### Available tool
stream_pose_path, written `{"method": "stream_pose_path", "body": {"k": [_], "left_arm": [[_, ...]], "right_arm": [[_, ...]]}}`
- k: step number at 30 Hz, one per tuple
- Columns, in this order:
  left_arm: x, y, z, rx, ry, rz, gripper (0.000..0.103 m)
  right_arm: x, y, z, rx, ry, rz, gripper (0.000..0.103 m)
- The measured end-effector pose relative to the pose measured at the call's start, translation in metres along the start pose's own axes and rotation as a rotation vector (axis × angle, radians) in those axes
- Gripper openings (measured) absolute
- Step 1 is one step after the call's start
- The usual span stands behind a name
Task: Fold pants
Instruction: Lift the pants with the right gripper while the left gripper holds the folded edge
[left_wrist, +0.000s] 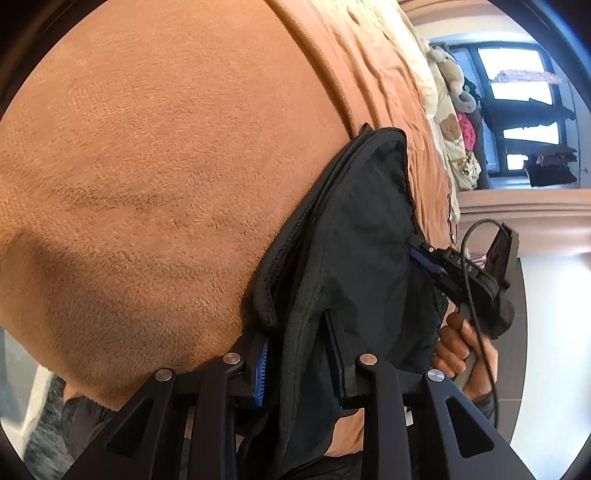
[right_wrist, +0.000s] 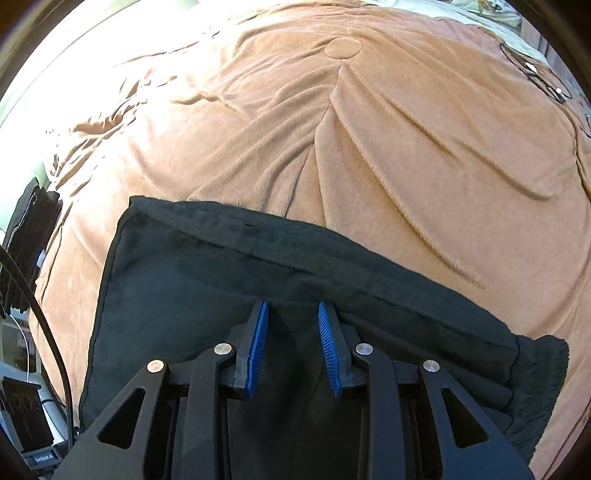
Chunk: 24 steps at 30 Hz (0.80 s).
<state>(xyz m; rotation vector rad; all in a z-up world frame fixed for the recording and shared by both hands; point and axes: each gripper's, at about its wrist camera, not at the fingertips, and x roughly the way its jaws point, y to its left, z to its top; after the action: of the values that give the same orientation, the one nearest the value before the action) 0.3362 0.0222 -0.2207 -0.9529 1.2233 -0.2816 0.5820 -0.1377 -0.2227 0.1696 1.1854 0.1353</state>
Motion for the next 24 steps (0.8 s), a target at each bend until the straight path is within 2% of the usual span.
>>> {"method": "stream_pose_path", "body": {"k": [1, 3, 5, 12, 18, 24], "left_arm": [[-0.001, 0.000, 0.000, 0.006, 0.000, 0.003, 0.026], [-0.001, 0.001, -0.001, 0.008, 0.004, 0.009, 0.014], [-0.003, 0.001, -0.001, 0.008, 0.002, 0.002, 0.010], [-0.011, -0.010, -0.001, 0.027, -0.019, -0.012, 0.008], [-0.019, -0.027, 0.000, 0.061, -0.038, -0.025, 0.008], [-0.025, -0.044, 0.000, 0.109, -0.052, -0.030, 0.008]], "right_arm": [[-0.001, 0.003, 0.001, -0.002, -0.004, 0.000, 0.026], [-0.011, 0.008, -0.006, -0.008, -0.016, 0.013, 0.026], [-0.021, 0.011, -0.012, -0.018, -0.026, 0.034, 0.026], [-0.061, 0.009, -0.041, -0.029, -0.051, 0.082, 0.026], [-0.100, -0.014, -0.063, 0.000, -0.052, 0.134, 0.026], [-0.111, -0.022, -0.093, 0.023, -0.046, 0.191, 0.026]]}}
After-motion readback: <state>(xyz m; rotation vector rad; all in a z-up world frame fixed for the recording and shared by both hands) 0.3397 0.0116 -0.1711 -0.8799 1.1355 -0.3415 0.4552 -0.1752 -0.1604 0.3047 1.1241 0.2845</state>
